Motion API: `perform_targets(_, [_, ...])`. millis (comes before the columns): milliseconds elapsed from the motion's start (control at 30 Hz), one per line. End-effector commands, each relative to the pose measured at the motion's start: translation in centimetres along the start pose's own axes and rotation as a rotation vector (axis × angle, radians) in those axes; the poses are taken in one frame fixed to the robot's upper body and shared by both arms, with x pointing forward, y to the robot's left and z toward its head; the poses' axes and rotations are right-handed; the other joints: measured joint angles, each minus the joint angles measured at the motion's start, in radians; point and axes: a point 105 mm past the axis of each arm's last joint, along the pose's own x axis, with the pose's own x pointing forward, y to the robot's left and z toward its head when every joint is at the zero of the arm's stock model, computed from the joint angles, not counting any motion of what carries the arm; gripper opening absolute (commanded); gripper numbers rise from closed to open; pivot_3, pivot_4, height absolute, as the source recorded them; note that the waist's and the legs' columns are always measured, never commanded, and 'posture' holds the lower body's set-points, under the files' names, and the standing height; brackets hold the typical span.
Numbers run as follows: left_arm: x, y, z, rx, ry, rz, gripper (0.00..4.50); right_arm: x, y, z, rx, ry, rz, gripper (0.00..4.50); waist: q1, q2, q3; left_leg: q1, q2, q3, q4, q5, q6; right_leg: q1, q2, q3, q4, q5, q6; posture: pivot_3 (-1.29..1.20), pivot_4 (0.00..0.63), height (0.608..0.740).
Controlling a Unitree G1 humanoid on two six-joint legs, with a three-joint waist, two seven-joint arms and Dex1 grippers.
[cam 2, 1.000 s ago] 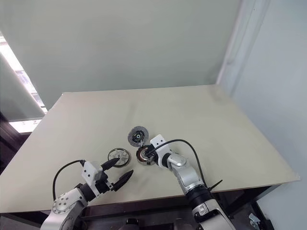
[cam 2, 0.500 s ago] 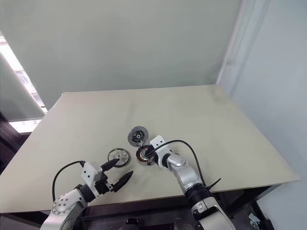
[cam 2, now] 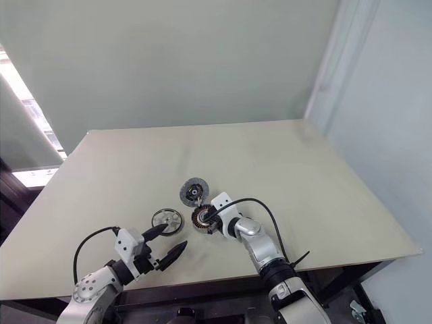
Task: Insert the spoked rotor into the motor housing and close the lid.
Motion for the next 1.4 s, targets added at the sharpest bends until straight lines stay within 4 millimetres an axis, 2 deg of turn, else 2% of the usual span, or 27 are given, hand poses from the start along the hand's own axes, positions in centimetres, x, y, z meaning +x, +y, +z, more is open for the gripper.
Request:
perform_targets(33, [-0.01, 0.21, 1.04, 0.044, -0.029, 0.002, 4.50, 0.28, 0.10, 2.01, -0.035, -0.058, 0.011, 0.80, 0.000, 0.000, 0.000, 0.000, 0.000, 0.000, 0.000, 0.000, 0.000, 0.000, 0.000, 0.000, 0.000, 0.000, 0.000, 0.00, 0.000, 0.740])
perform_targets(800, [0.00, 0.13, 0.94, 0.043, -0.026, 0.000, 4.50, 0.51, 0.16, 1.82, -0.034, -0.052, 0.010, 0.80, -0.002, 0.000, 0.000, 0.000, 0.000, 0.000, 0.000, 0.000, 0.000, 0.000, 0.000, 0.000, 0.000, 0.000, 0.000, 0.00, 0.000, 0.740])
perform_targets(1233, [-0.03, 0.02, 0.94, 0.044, -0.028, 0.002, 4.50, 0.62, 0.17, 1.55, -0.038, -0.036, 0.010, 0.80, -0.019, 0.000, 0.000, 0.000, 0.000, -0.001, -0.001, 0.000, 0.000, 0.000, 0.000, 0.000, 0.000, 0.000, 0.000, 0.00, 0.000, 0.740])
perform_targets(1400, [0.00, 0.03, 0.93, 0.044, -0.029, 0.002, 4.50, 0.63, 0.23, 1.61, -0.037, -0.040, 0.013, 2.54, -0.020, 0.000, 0.000, 0.000, 0.000, -0.001, 0.000, 0.000, 0.000, 0.000, 0.000, 0.000, 0.000, 0.000, 0.000, 0.00, 0.000, 0.740])
